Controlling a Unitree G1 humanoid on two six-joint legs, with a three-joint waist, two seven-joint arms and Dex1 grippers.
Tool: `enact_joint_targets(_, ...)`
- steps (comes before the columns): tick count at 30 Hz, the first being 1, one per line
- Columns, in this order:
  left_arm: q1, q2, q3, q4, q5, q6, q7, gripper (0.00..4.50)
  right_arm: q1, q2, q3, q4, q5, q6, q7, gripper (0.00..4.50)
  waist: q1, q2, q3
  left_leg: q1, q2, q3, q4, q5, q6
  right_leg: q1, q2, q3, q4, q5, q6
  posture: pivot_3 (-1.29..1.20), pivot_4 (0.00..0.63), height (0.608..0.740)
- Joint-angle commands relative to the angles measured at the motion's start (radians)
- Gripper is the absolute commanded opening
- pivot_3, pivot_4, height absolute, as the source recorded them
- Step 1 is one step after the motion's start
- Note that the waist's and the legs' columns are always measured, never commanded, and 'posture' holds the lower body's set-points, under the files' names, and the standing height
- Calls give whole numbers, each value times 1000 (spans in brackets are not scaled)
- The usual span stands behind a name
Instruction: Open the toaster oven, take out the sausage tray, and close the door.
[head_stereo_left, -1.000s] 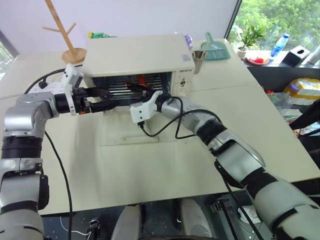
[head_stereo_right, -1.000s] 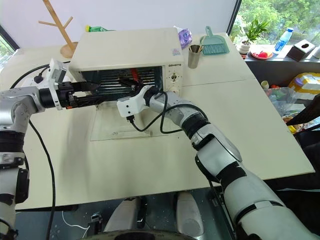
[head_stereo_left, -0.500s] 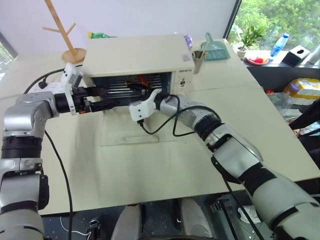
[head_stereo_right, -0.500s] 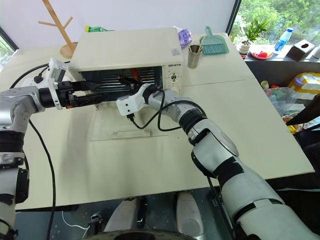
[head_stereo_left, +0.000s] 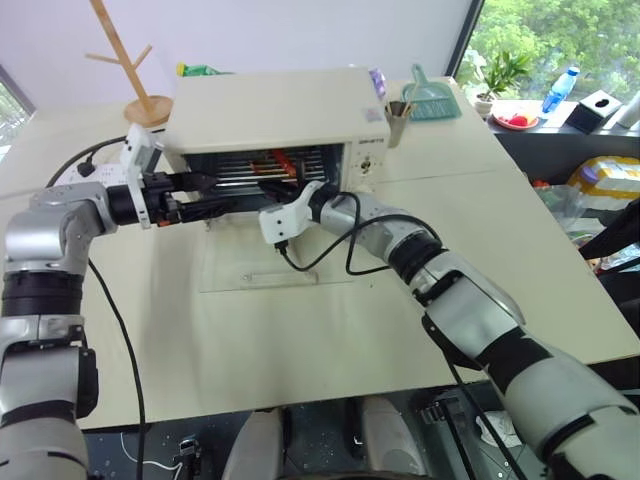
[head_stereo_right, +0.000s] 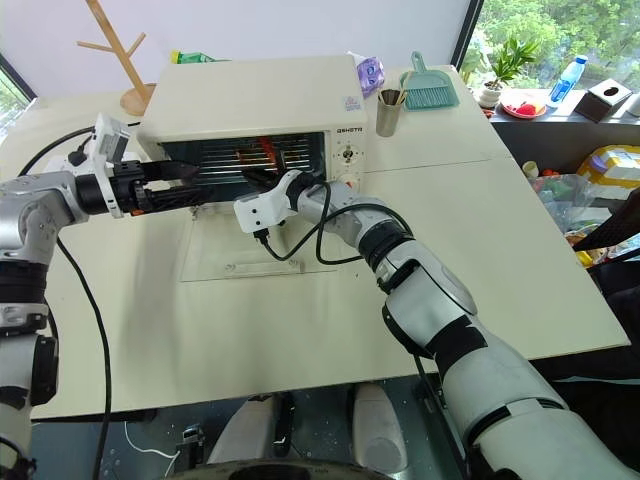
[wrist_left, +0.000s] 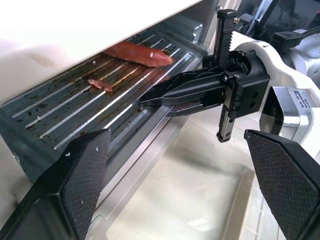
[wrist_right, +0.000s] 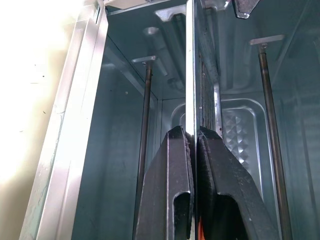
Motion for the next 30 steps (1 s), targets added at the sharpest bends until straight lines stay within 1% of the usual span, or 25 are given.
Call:
enact_joint_targets(1,-48,20,35,4,-2,-9,4,4500,-6,-12,-9,-56,6,-4,0,69,0,0,0,0,0,0,0,0,0,0,0,0,0,0,0,0,150,740)
enact_joint_targets(7,-59,14,21,28,11,-22,-11,4500,74,-63,-20,-204,19,-1,53,69,6,0,0,0,0,0,0,0,0,0,0,0,0,0,0,0,150,740)
enact_joint_targets(18,-73,0,0,53,21,-35,-36,4500,284,-174,-62,-615,57,84,218,69,13,0,0,-1,-1,0,1,0,0,1,-1,0,0,0,0,0,150,740)
enact_joint_targets(30,-91,-5,-14,84,38,-40,-61,4500,412,-256,-96,-820,66,106,282,69,23,-1,0,-1,-1,1,1,0,0,2,-2,-1,-1,0,0,0,150,740)
